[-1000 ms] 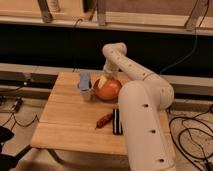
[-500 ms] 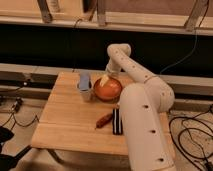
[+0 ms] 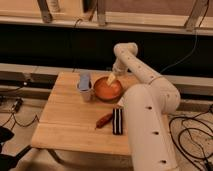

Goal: Drag the ceramic bowl in a circle

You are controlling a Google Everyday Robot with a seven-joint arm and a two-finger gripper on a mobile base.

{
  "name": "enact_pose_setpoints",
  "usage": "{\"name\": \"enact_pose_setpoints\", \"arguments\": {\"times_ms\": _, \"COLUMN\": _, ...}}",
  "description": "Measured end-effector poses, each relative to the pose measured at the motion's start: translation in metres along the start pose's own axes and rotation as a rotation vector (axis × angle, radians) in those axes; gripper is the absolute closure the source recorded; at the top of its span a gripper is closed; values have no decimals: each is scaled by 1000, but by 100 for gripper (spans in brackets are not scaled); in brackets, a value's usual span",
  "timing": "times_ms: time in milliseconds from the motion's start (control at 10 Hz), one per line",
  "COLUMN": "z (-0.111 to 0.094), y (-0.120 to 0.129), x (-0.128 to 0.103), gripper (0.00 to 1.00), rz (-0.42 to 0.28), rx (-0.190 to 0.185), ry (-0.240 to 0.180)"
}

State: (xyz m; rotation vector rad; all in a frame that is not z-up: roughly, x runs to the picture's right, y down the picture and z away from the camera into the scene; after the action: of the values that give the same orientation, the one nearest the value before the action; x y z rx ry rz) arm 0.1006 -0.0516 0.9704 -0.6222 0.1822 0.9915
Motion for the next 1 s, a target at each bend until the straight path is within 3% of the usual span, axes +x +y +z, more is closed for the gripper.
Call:
{"name": "enact_pose_setpoints", "arguments": {"times_ms": 200, "z": 5, "y": -9, "x": 13, "gripper": 20, "rz": 31, "rx": -4, "ry": 16}}
{"name": "enact_pose_setpoints", "arguments": {"times_ms": 500, "z": 38, "y": 7, "x": 29, "gripper": 20, "rz": 49, "rx": -60, "ry": 76}}
{"name": "enact_pose_setpoints", "arguments": {"times_ms": 600, "z": 50, "y": 15, "x": 29, "gripper": 24, "rz": 53, "rx": -85, "ry": 87}}
{"name": "enact_pose_setpoints", "arguments": {"times_ms": 800, "z": 55, "y": 21, "x": 25, "gripper": 42, "rz": 44, "rx": -107, "ry": 86}}
{"name": "enact_pose_setpoints", "arguments": {"times_ms": 1000, "z": 45, "y": 23, "x": 16, "gripper": 62, "rz": 32, "rx": -111, "ry": 57}}
